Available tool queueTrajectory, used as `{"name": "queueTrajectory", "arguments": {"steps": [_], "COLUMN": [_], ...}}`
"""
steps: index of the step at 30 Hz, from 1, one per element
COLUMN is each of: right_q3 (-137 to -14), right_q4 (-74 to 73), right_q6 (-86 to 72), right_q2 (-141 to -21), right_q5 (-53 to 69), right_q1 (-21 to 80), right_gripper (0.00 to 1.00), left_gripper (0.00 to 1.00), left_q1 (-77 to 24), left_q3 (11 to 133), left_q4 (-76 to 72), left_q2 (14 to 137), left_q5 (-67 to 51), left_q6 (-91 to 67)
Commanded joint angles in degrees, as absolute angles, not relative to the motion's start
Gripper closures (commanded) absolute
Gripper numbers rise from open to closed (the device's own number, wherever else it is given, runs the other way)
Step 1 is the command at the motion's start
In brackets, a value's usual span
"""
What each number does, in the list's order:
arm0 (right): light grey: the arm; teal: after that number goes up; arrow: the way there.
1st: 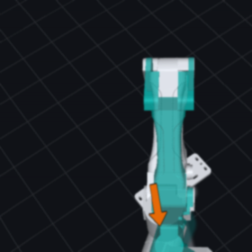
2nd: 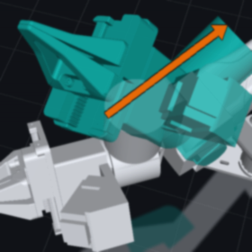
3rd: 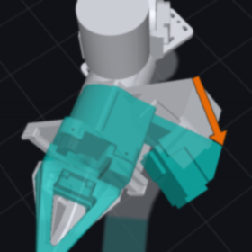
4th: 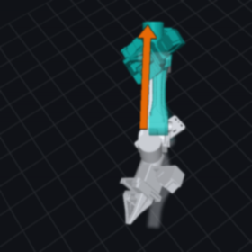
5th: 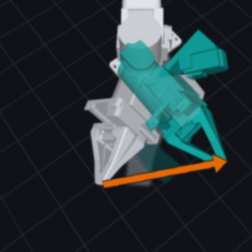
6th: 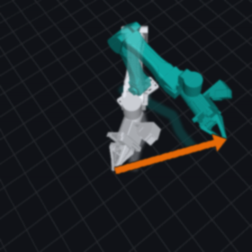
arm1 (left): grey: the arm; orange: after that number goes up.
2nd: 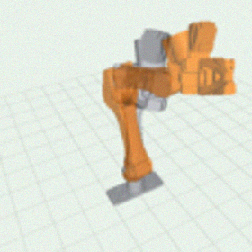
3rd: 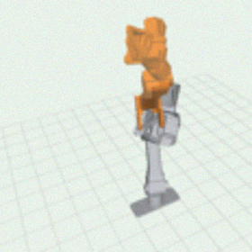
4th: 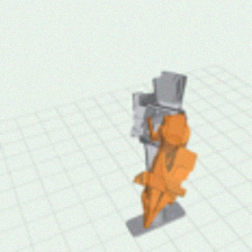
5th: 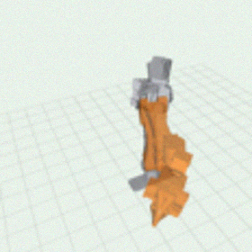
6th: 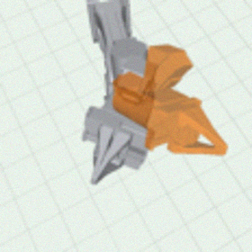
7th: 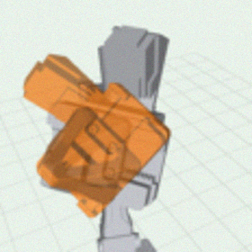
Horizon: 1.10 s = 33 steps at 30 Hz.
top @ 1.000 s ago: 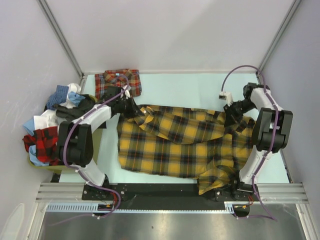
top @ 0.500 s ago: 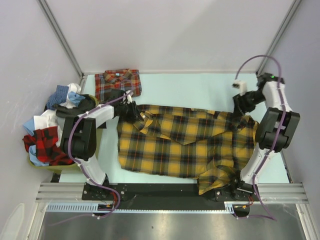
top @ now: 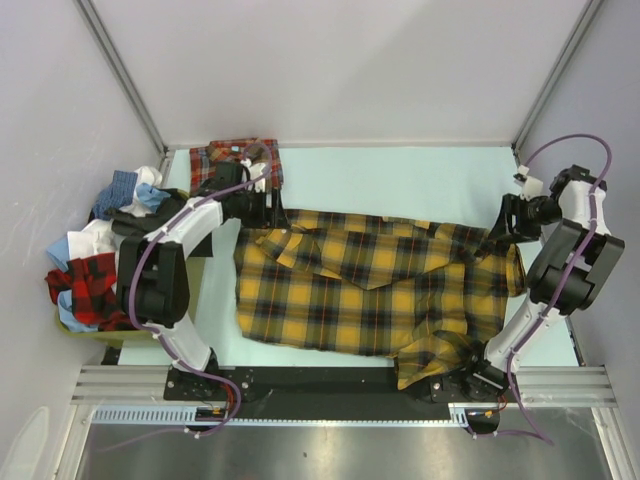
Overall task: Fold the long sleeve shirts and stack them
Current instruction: Fold the shirt
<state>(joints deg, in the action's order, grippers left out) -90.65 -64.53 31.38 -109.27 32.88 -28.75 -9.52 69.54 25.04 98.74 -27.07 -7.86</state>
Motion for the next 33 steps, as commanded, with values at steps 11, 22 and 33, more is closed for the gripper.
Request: {"name": "queueTrajectory", "arguments": {"steps": [11, 22, 33], "right_q3": [-95.8, -98.8, -99.1], "right_q4": [-43.3, -44.2, -44.9], "right_q6": [20.4, 24.5, 24.8], "right_q2": [-120.2, -121.7, -122.2], "right_q5": [26.9, 25.4, 25.3], "right_q1": [-25.3, -24.7, -22.6], "right_gripper": [1.0, 1.0, 1.0], "left_gripper": [0.31, 0.35, 0.58], "left_q1": [-6.9, -6.6, -7.3], "left_q3": [81.8, 93.7, 100.9], "left_q4": [30.9, 32.6, 32.3], "left_q2": [106.0, 116.7, 123.2], "left_q5": [-15.8, -9.2, -15.1], "left_q6": [3.2, 8.4, 9.1]}}
